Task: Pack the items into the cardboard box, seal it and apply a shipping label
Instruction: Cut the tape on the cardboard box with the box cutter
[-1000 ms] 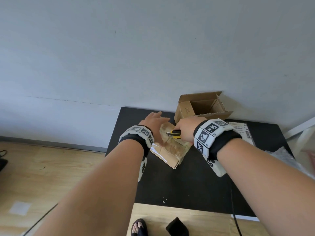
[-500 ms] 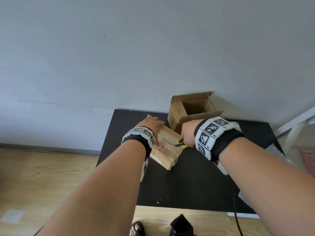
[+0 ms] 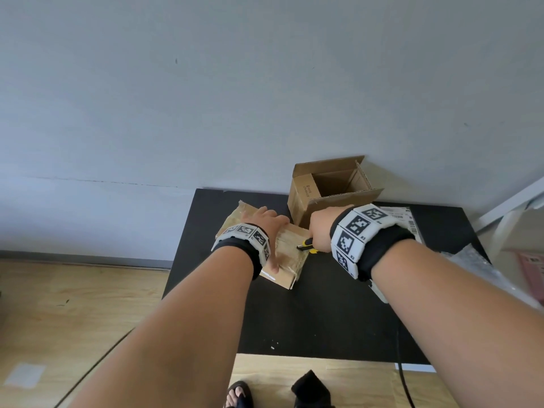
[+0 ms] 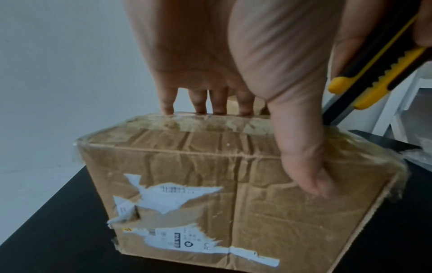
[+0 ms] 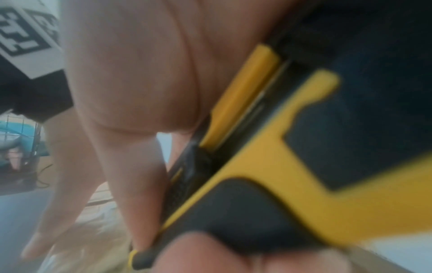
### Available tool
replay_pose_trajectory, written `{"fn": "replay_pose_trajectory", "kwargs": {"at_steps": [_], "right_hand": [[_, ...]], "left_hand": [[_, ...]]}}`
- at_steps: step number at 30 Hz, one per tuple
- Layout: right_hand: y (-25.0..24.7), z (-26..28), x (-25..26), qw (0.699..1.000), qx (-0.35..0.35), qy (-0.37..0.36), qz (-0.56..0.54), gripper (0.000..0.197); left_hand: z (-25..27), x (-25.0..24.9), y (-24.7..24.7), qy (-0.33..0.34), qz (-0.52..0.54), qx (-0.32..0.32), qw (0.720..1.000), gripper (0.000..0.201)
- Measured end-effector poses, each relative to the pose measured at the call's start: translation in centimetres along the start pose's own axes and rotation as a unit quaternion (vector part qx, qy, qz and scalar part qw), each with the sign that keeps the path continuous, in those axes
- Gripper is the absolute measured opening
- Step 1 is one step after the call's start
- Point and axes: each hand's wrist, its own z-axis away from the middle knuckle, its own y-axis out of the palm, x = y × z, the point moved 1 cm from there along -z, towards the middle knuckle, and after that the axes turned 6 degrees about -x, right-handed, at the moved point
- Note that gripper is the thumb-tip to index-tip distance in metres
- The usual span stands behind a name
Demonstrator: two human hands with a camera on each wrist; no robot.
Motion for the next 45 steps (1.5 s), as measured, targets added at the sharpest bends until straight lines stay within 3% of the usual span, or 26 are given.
{"fn": "replay_pose_trajectory", "kwargs": {"at_steps": [3, 8, 12, 15, 20, 26, 45], "right_hand": [[-0.6, 0.8, -0.4, 1.0, -0.01, 0.01, -0.027, 0.031], [-0.3, 0.2, -0.6, 1.0, -0.01, 0.028, -0.01, 0.021], [0.0, -0.6, -1.2, 0.992, -0.033, 0.056, -0.104, 0.02], [1.2, -1.4, -1.5, 0.974, -0.023, 0.085, -0.209, 0.022], [3.4, -2.8, -0.9, 0.908, 0.02, 0.14, -0.393, 0.031], [4.1, -3.8, -0.4, 0.878, 0.014, 0.142, -0.456, 0.031], [4.1, -3.3, -1.3, 0.927, 0.016, 0.098, -0.363, 0.025]], "left_hand": [[0.1, 0.3, 0.1, -0.018, 0.008, -0.005, 1.0, 0.113], [0.2, 1.3, 0.2, -0.103, 0.029, 0.003, 0.994, 0.109], [0.6, 2.5, 0.2, -0.146, 0.016, -0.003, 0.989, 0.105], [0.6, 2.6, 0.7, -0.101, 0.029, -0.034, 0.994, 0.118], [0.2, 2.7, 1.5, -0.096, 0.053, -0.057, 0.992, 0.105], [-0.2, 3.3, 1.6, -0.104, 0.092, -0.057, 0.989, 0.101], [-0.7, 3.3, 0.8, -0.12, 0.127, -0.034, 0.984, 0.1]]}}
